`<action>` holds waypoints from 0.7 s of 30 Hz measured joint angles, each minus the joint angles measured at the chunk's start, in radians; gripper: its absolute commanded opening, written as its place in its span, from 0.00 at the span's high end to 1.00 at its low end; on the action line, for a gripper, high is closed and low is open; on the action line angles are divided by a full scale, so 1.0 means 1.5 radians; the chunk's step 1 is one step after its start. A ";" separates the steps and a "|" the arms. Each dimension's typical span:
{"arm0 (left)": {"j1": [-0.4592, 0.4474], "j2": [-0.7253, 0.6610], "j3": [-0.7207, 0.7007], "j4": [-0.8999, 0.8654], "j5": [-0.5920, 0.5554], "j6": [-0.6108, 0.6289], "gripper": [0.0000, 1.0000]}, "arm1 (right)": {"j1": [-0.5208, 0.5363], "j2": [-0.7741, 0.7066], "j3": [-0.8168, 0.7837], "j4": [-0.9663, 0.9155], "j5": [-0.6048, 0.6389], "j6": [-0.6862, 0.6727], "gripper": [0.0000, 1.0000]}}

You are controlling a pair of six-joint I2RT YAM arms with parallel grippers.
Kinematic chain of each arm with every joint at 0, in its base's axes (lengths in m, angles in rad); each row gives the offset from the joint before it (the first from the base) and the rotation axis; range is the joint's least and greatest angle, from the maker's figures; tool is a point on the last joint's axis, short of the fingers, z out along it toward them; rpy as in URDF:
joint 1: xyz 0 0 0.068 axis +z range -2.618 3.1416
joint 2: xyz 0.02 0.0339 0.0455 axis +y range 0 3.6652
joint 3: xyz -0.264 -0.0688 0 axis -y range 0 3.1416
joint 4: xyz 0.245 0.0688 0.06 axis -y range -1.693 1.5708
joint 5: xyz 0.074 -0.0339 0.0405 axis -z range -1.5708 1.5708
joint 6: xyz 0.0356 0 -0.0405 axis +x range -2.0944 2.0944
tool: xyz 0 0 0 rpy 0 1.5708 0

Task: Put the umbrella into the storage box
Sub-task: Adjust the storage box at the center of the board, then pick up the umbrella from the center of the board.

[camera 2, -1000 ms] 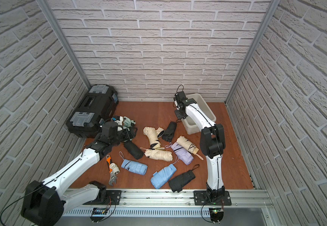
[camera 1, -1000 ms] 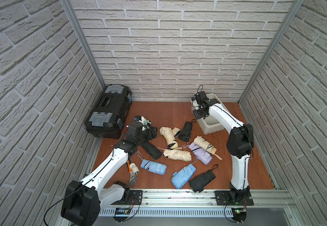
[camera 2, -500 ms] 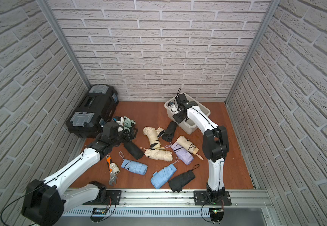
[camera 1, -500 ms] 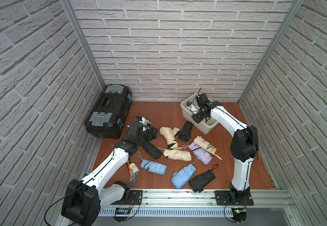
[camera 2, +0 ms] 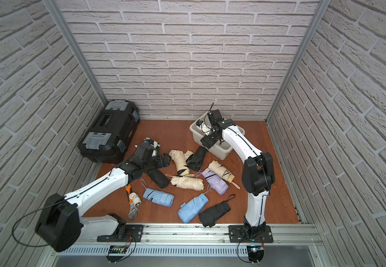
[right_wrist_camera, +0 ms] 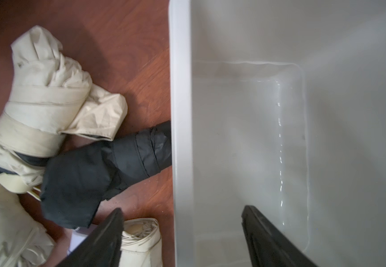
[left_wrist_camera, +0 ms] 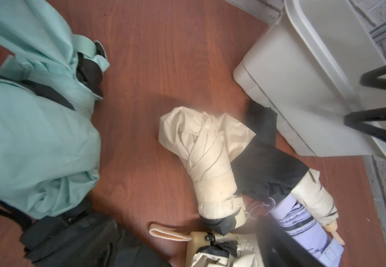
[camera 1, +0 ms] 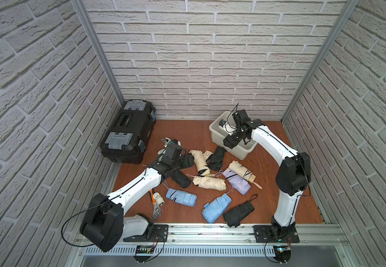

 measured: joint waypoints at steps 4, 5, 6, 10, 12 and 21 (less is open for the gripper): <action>-0.029 0.084 0.065 -0.017 -0.046 -0.035 0.02 | 0.001 -0.117 -0.071 0.037 -0.001 0.078 0.08; -0.033 0.101 0.077 -0.018 -0.056 -0.042 0.02 | 0.001 -0.139 -0.086 0.041 -0.001 0.096 0.08; -0.037 0.122 0.091 -0.021 -0.066 -0.047 0.02 | 0.001 -0.164 -0.102 0.046 -0.001 0.119 0.09; -0.047 0.203 0.148 -0.039 -0.101 -0.067 0.02 | 0.002 -0.231 -0.174 0.056 -0.009 0.204 0.10; -0.050 0.237 0.172 -0.048 -0.114 -0.071 0.01 | 0.002 -0.254 -0.218 0.060 -0.013 0.240 0.10; -0.057 0.329 0.227 -0.063 -0.142 -0.084 0.02 | 0.002 -0.359 -0.330 0.072 -0.021 0.329 0.10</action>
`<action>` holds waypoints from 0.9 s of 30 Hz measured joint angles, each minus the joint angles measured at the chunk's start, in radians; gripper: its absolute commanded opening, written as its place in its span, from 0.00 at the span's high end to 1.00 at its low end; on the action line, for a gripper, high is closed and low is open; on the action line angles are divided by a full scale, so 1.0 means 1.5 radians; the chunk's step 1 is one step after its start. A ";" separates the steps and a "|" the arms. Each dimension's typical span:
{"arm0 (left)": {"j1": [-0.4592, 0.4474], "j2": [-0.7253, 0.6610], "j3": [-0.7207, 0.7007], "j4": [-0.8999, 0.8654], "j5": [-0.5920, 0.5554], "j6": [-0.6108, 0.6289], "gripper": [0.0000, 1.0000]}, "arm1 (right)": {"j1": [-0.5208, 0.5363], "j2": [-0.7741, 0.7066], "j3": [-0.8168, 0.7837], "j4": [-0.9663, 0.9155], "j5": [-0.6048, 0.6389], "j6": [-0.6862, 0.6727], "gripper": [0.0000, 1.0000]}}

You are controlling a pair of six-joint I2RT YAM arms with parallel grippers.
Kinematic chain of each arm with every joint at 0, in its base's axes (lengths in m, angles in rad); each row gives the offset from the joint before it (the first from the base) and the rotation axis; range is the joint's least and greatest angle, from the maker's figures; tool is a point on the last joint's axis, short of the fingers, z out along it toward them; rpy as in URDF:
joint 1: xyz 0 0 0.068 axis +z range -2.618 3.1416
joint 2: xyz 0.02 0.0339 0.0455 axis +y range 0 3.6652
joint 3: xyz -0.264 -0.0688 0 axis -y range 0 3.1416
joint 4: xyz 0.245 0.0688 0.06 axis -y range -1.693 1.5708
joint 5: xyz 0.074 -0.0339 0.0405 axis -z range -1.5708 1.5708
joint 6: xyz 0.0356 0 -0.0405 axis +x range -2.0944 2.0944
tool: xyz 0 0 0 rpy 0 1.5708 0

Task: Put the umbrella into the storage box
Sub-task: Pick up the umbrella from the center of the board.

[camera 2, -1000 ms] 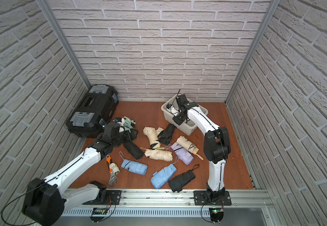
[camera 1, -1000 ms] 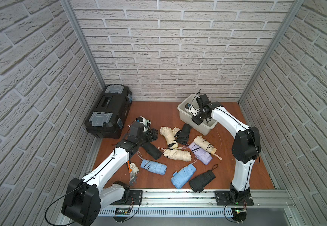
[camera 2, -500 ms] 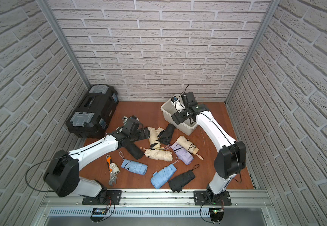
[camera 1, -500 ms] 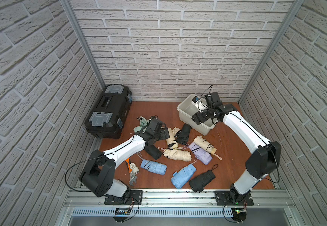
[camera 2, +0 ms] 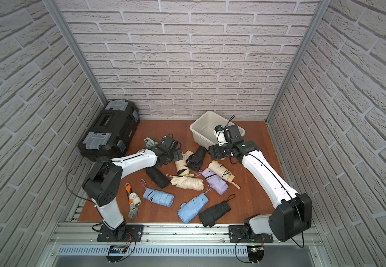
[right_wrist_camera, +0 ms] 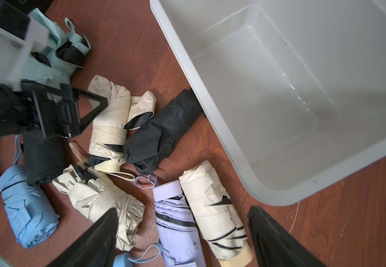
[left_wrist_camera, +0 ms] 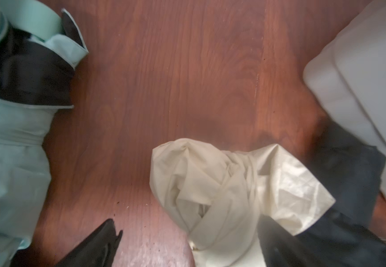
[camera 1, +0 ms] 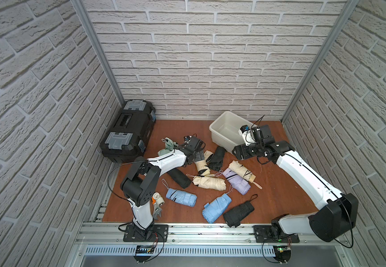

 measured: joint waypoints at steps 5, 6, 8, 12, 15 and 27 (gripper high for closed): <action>-0.009 0.044 0.030 0.009 -0.002 -0.008 0.02 | 0.000 -0.034 -0.022 0.006 0.001 0.019 0.10; -0.011 0.051 0.037 0.010 -0.002 -0.008 0.02 | 0.000 -0.037 -0.027 0.007 0.001 0.022 0.10; -0.012 0.060 0.045 0.015 -0.002 -0.009 0.02 | 0.000 -0.039 -0.036 0.007 0.002 0.026 0.10; -0.012 0.081 0.060 0.020 -0.002 -0.010 0.02 | 0.000 -0.044 -0.051 0.007 0.003 0.038 0.10; -0.012 0.095 0.067 0.023 -0.001 -0.013 0.02 | 0.000 -0.053 -0.060 0.007 0.003 0.042 0.10; -0.012 0.141 0.102 0.035 -0.001 -0.023 0.20 | 0.000 -0.076 -0.061 0.003 0.000 0.053 0.11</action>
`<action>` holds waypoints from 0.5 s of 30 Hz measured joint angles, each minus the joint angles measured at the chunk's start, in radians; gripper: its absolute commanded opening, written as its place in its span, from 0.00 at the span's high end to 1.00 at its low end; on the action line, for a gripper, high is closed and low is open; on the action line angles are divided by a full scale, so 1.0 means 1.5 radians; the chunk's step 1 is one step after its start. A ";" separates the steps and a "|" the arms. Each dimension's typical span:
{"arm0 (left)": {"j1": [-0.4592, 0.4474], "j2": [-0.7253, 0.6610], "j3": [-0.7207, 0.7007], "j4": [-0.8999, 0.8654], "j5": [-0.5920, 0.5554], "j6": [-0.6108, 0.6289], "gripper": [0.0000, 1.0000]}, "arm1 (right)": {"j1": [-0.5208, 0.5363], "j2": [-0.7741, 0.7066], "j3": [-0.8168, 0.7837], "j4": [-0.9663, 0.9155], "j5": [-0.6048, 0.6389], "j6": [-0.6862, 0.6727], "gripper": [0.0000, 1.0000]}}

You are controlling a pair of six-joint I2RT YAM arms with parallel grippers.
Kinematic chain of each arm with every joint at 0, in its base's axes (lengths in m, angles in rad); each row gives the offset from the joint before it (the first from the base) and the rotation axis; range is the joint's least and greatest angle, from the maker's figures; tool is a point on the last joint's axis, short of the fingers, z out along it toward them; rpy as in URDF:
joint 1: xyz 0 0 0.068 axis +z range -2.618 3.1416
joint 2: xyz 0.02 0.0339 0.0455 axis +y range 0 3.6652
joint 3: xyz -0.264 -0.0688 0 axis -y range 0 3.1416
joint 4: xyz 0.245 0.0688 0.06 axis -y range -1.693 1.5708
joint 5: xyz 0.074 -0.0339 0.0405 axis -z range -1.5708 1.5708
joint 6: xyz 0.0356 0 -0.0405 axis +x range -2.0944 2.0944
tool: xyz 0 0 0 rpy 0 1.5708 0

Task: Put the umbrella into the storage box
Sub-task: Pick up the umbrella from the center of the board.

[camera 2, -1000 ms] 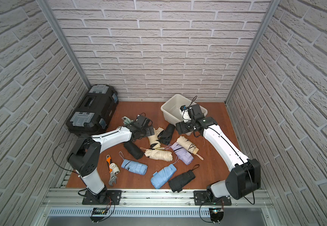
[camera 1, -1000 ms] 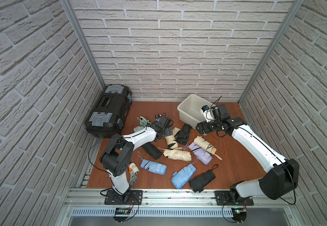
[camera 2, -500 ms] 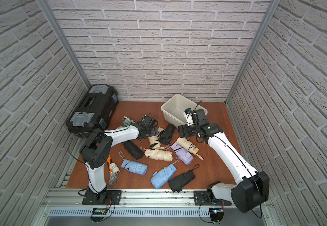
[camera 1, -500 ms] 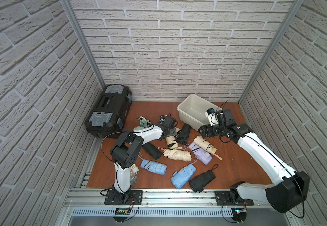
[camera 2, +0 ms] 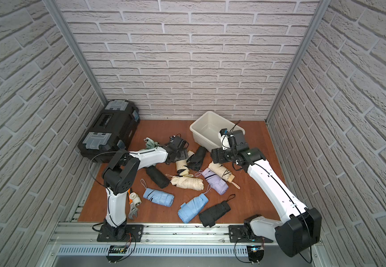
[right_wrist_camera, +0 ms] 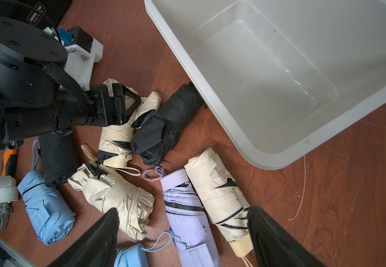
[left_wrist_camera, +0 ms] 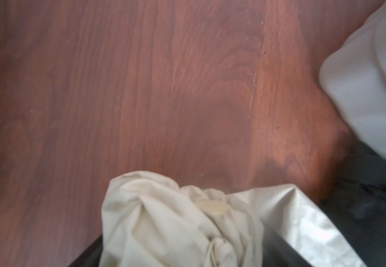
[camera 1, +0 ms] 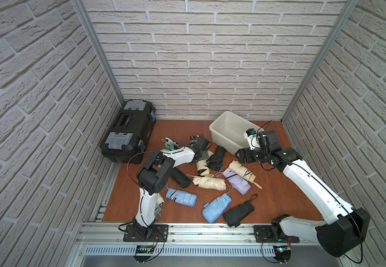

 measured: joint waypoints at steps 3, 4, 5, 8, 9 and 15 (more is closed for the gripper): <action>0.000 0.001 0.000 0.003 0.001 -0.001 0.26 | 0.000 -0.009 0.000 -0.008 0.000 0.000 0.11; 0.000 0.001 0.000 0.003 0.002 -0.002 0.27 | 0.000 -0.013 -0.001 -0.011 0.000 0.000 0.11; 0.001 0.001 0.000 0.004 0.002 -0.002 0.30 | 0.000 -0.017 -0.001 -0.013 0.000 0.000 0.11; 0.005 0.001 0.000 0.008 0.003 -0.002 0.37 | 0.000 -0.025 -0.001 -0.016 -0.001 0.000 0.12; 0.006 0.000 0.000 0.011 0.004 -0.002 0.38 | 0.000 -0.026 -0.001 -0.016 -0.003 0.001 0.12; 0.019 -0.017 -0.022 0.035 0.009 -0.006 0.43 | 0.002 -0.027 -0.002 -0.016 -0.026 0.011 0.15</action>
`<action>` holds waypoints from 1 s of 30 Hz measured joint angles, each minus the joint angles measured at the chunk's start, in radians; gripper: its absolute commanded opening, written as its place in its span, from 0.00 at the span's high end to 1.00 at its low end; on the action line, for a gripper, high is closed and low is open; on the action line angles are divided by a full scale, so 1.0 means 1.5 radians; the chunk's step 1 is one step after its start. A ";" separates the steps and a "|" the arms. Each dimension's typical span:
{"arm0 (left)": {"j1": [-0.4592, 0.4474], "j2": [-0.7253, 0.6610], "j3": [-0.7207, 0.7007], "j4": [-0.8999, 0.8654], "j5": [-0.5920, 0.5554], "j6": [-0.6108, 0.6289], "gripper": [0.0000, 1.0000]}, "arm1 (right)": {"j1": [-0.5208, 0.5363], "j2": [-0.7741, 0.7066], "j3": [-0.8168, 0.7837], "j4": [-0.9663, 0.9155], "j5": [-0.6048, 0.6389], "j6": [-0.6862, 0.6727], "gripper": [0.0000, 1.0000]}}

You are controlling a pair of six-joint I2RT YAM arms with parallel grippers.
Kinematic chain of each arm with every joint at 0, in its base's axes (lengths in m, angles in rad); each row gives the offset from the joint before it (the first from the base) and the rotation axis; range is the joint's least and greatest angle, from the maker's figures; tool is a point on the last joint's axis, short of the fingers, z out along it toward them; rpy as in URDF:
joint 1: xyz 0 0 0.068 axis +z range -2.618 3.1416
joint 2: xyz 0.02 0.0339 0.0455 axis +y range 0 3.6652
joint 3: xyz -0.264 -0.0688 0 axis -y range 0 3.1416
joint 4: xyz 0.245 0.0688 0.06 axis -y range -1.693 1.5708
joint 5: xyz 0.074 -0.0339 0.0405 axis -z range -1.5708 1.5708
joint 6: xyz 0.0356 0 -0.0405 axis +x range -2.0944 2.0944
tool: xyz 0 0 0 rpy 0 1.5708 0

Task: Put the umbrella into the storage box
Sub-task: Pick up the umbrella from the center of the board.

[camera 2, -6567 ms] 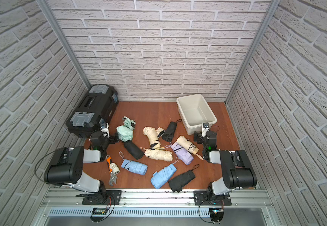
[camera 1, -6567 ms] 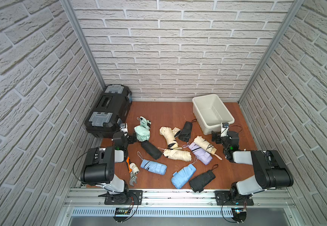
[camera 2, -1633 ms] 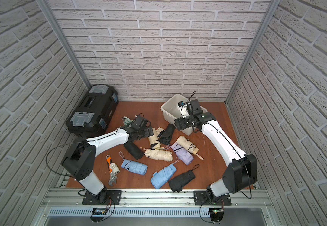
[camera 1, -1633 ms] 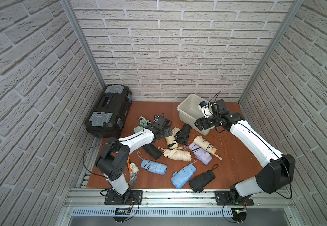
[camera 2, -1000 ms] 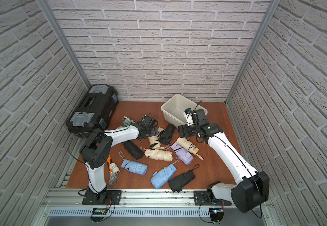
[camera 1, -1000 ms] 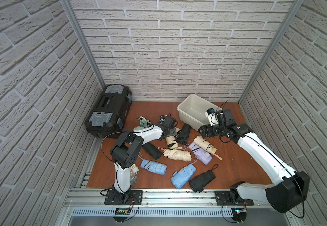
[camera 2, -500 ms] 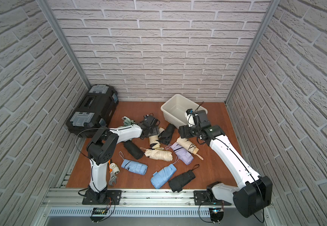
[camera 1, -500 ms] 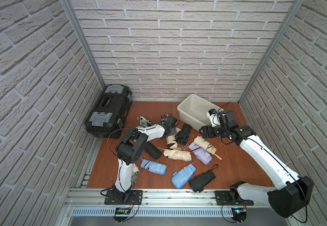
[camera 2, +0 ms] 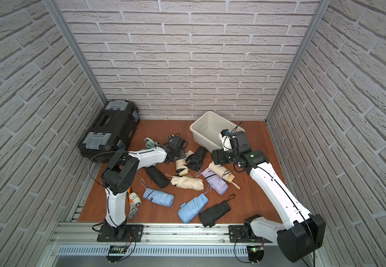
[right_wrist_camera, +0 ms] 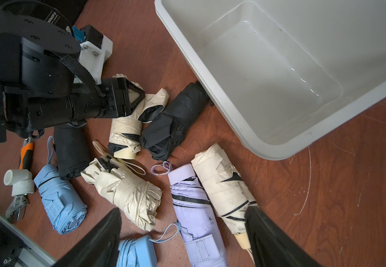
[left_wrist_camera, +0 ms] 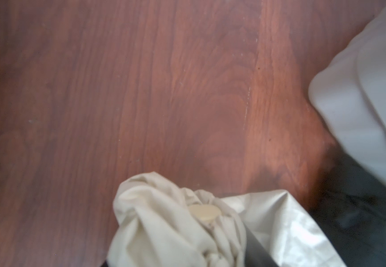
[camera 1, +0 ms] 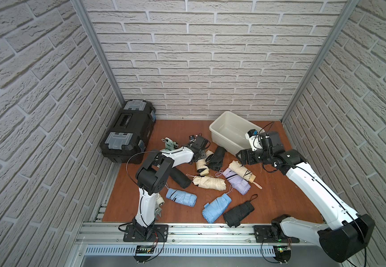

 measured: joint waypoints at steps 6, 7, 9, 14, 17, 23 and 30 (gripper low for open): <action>0.018 -0.054 -0.034 0.008 0.004 -0.026 0.44 | 0.050 0.004 -0.022 0.030 -0.022 0.024 0.14; 0.021 -0.067 -0.040 0.012 0.006 -0.033 0.45 | 0.063 0.008 -0.028 0.040 -0.027 0.029 0.14; 0.027 -0.091 -0.050 0.021 0.007 -0.044 0.46 | 0.086 0.018 -0.040 0.066 -0.034 0.041 0.14; 0.042 -0.142 -0.061 0.042 0.019 -0.070 0.50 | 0.141 0.067 -0.056 0.135 -0.047 0.064 0.13; 0.050 -0.152 -0.063 0.057 0.028 -0.083 0.53 | 0.164 0.110 -0.056 0.177 -0.054 0.074 0.11; 0.073 -0.174 -0.116 0.085 0.072 -0.131 0.54 | 0.190 0.173 -0.100 0.311 -0.081 0.095 0.06; 0.104 -0.254 -0.167 0.107 0.132 -0.206 0.55 | 0.194 0.246 -0.124 0.461 -0.106 0.118 0.01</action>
